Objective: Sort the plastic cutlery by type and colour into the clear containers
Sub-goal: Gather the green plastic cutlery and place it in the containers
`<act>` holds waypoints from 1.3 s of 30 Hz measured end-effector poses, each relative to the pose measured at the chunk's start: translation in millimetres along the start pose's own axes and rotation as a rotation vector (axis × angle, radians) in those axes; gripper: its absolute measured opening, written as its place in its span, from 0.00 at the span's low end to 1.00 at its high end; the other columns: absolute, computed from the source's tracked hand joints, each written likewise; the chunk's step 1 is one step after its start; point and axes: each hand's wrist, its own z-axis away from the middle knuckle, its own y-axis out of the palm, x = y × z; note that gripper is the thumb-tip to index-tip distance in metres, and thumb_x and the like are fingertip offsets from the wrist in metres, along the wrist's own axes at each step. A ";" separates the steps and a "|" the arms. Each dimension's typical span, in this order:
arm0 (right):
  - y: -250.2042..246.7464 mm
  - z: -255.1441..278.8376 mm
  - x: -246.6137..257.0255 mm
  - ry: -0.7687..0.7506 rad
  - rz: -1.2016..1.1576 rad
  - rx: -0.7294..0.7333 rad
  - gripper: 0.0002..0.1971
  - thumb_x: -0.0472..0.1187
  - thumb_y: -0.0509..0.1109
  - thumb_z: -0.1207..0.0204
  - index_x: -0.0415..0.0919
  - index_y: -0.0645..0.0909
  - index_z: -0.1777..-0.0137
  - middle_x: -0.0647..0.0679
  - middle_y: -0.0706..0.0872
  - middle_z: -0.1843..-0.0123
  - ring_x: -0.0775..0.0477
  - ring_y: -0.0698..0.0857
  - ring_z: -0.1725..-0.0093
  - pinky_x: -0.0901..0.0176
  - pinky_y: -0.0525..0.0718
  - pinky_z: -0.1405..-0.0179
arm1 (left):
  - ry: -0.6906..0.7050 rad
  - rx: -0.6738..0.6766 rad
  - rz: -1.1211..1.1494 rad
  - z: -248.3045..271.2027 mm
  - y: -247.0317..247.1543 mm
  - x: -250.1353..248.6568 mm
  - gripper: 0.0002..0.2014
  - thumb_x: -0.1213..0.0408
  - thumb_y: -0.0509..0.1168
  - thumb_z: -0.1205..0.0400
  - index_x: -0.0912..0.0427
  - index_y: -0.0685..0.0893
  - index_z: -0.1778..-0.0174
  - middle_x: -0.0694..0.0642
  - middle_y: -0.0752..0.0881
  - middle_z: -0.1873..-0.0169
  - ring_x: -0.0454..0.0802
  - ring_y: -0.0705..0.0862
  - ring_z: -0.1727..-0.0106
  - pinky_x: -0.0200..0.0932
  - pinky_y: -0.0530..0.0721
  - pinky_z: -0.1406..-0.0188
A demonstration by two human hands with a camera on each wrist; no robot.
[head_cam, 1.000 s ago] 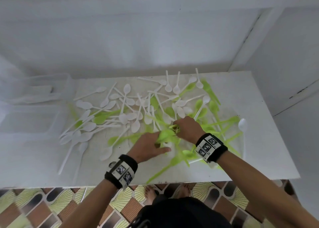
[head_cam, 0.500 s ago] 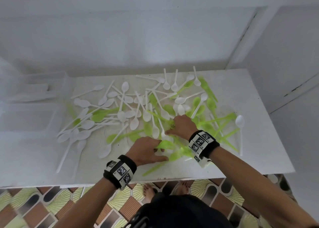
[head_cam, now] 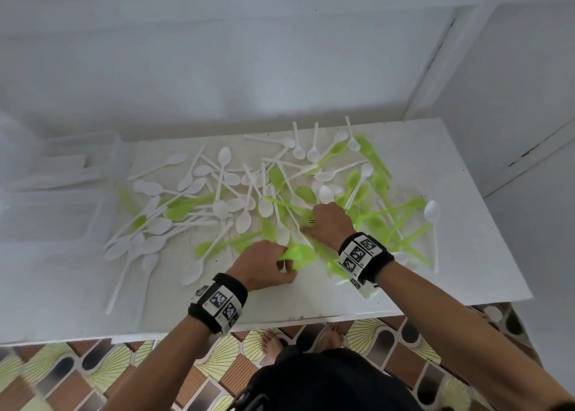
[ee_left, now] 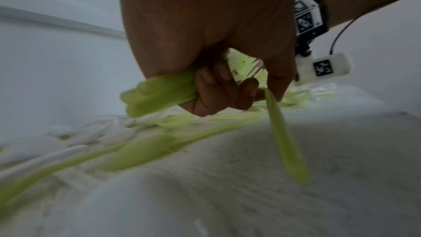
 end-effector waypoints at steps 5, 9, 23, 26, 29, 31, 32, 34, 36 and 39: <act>5.4 4.9 4.5 -0.005 0.002 -0.025 0.18 0.53 0.73 0.23 0.38 0.83 0.43 0.40 0.85 0.45 0.36 0.84 0.43 0.53 0.79 0.53 | 0.013 0.027 0.013 -1.1 -13.8 15.7 0.11 0.47 0.68 0.29 0.50 0.78 0.68 0.46 0.84 0.71 0.43 0.80 0.68 0.40 0.75 0.68; 5.0 3.1 5.1 -0.005 -0.124 0.017 0.17 0.49 0.75 0.25 0.38 0.83 0.42 0.39 0.86 0.46 0.36 0.84 0.41 0.51 0.82 0.49 | 0.006 0.021 0.083 0.3 -17.0 16.2 0.12 0.50 0.68 0.29 0.54 0.76 0.69 0.51 0.83 0.72 0.48 0.80 0.69 0.48 0.79 0.66; -53.0 17.3 -43.6 -0.028 -0.794 -0.241 0.08 0.41 0.73 0.22 0.48 0.78 0.61 0.54 0.88 0.69 0.56 0.80 0.75 0.62 0.79 0.70 | 0.028 -0.049 0.474 -15.7 -28.4 -5.7 0.06 0.64 0.64 0.14 0.54 0.73 0.55 0.53 0.85 0.72 0.45 0.76 0.77 0.41 0.77 0.73; -63.5 18.8 -76.4 0.036 -0.864 -0.274 0.08 0.45 0.74 0.21 0.42 0.79 0.56 0.54 0.87 0.66 0.54 0.84 0.68 0.59 0.79 0.66 | -0.010 -0.117 0.469 -31.9 -22.9 -21.8 0.12 0.60 0.64 0.12 0.50 0.67 0.57 0.51 0.77 0.74 0.49 0.77 0.75 0.43 0.76 0.72; -72.8 24.6 -105.1 0.079 -1.067 -0.238 0.06 0.43 0.70 0.18 0.44 0.76 0.50 0.48 0.94 0.55 0.42 0.92 0.62 0.58 0.80 0.71 | -0.061 -0.217 0.415 -53.4 -14.5 -48.3 0.09 0.56 0.64 0.12 0.55 0.71 0.49 0.55 0.79 0.71 0.53 0.80 0.70 0.47 0.74 0.69; -78.2 28.2 -121.1 0.095 -1.155 -0.215 0.05 0.40 0.67 0.16 0.44 0.73 0.48 0.42 0.94 0.51 0.36 0.93 0.59 0.53 0.86 0.66 | -0.101 -0.265 0.368 -69.5 -8.5 -69.4 0.11 0.54 0.66 0.13 0.58 0.76 0.44 0.53 0.82 0.69 0.51 0.82 0.69 0.45 0.73 0.68; -79.8 29.8 -127.2 0.110 -1.174 -0.215 0.05 0.39 0.67 0.16 0.44 0.72 0.48 0.40 0.94 0.52 0.34 0.93 0.59 0.49 0.88 0.63 | -0.123 -0.282 0.328 -77.5 -4.8 -79.6 0.13 0.51 0.68 0.15 0.58 0.79 0.46 0.51 0.83 0.68 0.51 0.83 0.66 0.44 0.73 0.67; -81.5 30.2 -138.9 0.162 -1.197 -0.234 0.06 0.39 0.68 0.17 0.42 0.72 0.46 0.39 0.93 0.54 0.33 0.93 0.62 0.45 0.90 0.62 | -0.168 -0.291 0.234 -92.8 3.1 -100.3 0.17 0.43 0.72 0.22 0.55 0.85 0.53 0.48 0.84 0.68 0.51 0.85 0.63 0.44 0.77 0.64; -82.0 29.7 -148.4 0.234 -1.240 -0.240 0.08 0.40 0.70 0.17 0.41 0.74 0.45 0.41 0.88 0.58 0.37 0.90 0.69 0.50 0.89 0.68 | -0.225 -0.242 0.127 -105.5 13.1 -117.7 0.21 0.37 0.73 0.26 0.53 0.84 0.57 0.46 0.85 0.64 0.49 0.85 0.60 0.46 0.82 0.59; -81.9 28.5 -162.7 0.316 -1.317 -0.222 0.07 0.40 0.71 0.17 0.41 0.75 0.50 0.45 0.78 0.62 0.48 0.81 0.78 0.62 0.75 0.78 | -0.278 -0.149 -0.032 -115.5 24.6 -137.5 0.22 0.40 0.72 0.24 0.57 0.82 0.55 0.51 0.87 0.57 0.54 0.86 0.54 0.48 0.83 0.55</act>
